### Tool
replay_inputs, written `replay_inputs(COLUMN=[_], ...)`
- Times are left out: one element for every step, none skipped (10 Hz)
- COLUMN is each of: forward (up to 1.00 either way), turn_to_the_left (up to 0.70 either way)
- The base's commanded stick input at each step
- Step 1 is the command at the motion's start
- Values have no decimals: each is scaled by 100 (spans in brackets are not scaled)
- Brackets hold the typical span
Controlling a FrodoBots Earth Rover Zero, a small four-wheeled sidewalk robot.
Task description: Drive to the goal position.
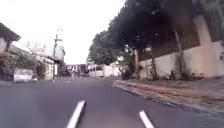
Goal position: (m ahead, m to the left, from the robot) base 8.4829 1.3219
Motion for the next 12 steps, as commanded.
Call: replay_inputs(forward=[100,100,100,100,100,100,100,100,100,100,100,100], turn_to_the_left=[0,0,0,0,0,0,0,0,0,-25,-40,-40])
